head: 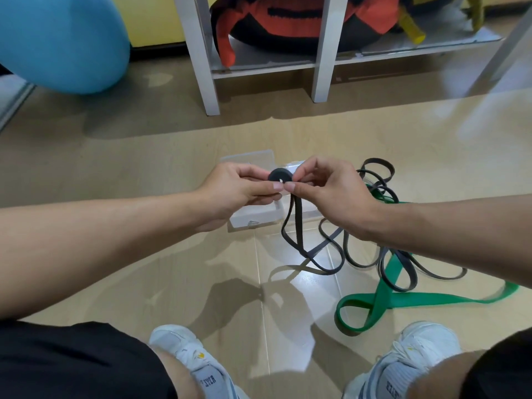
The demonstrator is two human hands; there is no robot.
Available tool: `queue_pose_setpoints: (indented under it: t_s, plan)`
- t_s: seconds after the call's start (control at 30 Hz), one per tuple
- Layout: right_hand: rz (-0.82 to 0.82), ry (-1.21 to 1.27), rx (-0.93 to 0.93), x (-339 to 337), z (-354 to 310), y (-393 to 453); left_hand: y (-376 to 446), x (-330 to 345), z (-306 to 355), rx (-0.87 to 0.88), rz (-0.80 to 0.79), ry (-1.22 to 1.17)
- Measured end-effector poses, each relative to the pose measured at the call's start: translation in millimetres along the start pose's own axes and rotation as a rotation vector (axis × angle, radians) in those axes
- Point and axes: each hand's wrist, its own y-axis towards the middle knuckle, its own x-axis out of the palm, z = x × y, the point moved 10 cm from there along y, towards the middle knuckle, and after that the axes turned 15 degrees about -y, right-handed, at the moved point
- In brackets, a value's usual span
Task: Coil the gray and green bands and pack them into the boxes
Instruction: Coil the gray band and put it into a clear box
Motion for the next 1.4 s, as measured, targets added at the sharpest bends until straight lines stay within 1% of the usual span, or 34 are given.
queue_pose_setpoints:
  t_s: [0.07, 0.13, 0.3, 0.4, 0.5, 0.57, 0.63, 0.77, 0.8, 0.87, 0.93, 1.0, 1.1, 1.2, 1.27, 1.3, 1.33, 1.4]
  plan:
    - [0.006, 0.020, 0.038, 1.3, 7.3, -0.2, -0.4, 1.1, -0.6, -0.016, -0.013, -0.053]
    - [-0.002, 0.009, 0.039, 3.7, 9.0, -2.8, -1.5, 1.7, -2.5, -0.030, -0.026, -0.041]
    - [-0.053, -0.052, -0.062, 7.4, -1.5, -8.1, -6.5, 4.2, -13.4, -0.098, -0.048, -0.041]
    - [-0.059, -0.097, -0.075, 6.6, -2.3, -9.4, -8.4, 9.4, -15.7, -0.125, -0.077, -0.052]
    - [-0.046, -0.135, -0.072, 7.0, -2.0, -8.6, -7.3, 14.8, -16.4, -0.134, -0.133, -0.004]
    - [-0.058, -0.165, -0.067, 8.2, -2.6, -7.9, -6.1, 16.0, -17.0, -0.139, -0.167, 0.075]
    - [-0.085, -0.230, -0.081, 9.4, -5.4, -8.0, -5.6, 16.1, -13.3, -0.101, -0.192, 0.252]
    - [-0.150, -0.428, -0.141, 14.5, -14.4, -10.6, -6.4, 22.5, 13.7, 0.144, -0.188, 0.710]
    - [-0.159, -0.443, -0.144, 15.6, -15.0, -11.3, -7.0, 25.0, 19.6, 0.183, -0.187, 0.774]
    - [-0.161, -0.413, -0.136, 16.5, -13.8, -12.5, -7.1, 27.4, 25.3, 0.190, -0.196, 0.826]
    - [-0.141, -0.339, -0.113, 14.5, -10.7, -12.0, -6.4, 26.6, 27.3, 0.167, -0.203, 0.814]
    - [-0.098, -0.266, -0.075, 9.1, -7.1, -9.7, -5.7, 21.9, 28.8, 0.156, -0.174, 0.733]
    - [-0.055, -0.151, -0.008, 3.9, -2.3, -6.4, -4.8, 8.3, 27.2, 0.125, -0.096, 0.481]
    - [-0.043, -0.090, 0.031, 1.8, 1.8, -2.8, -3.6, 1.4, 14.4, 0.059, -0.078, 0.192]
    - [-0.035, -0.089, 0.030, 0.3, 1.3, -0.7, -2.0, -1.0, 4.9, 0.015, -0.079, 0.067]
    - [-0.034, -0.116, 0.021, -0.2, 0.4, -0.4, -1.6, -0.4, 0.1, -0.015, -0.091, 0.042]
    - [-0.044, -0.162, 0.004, 0.6, -1.5, -0.8, -1.2, 1.1, -3.6, -0.036, -0.111, 0.072]
    - [-0.085, -0.299, -0.067, 5.5, -9.7, -3.8, -2.1, 6.4, -2.6, -0.008, -0.154, 0.309]
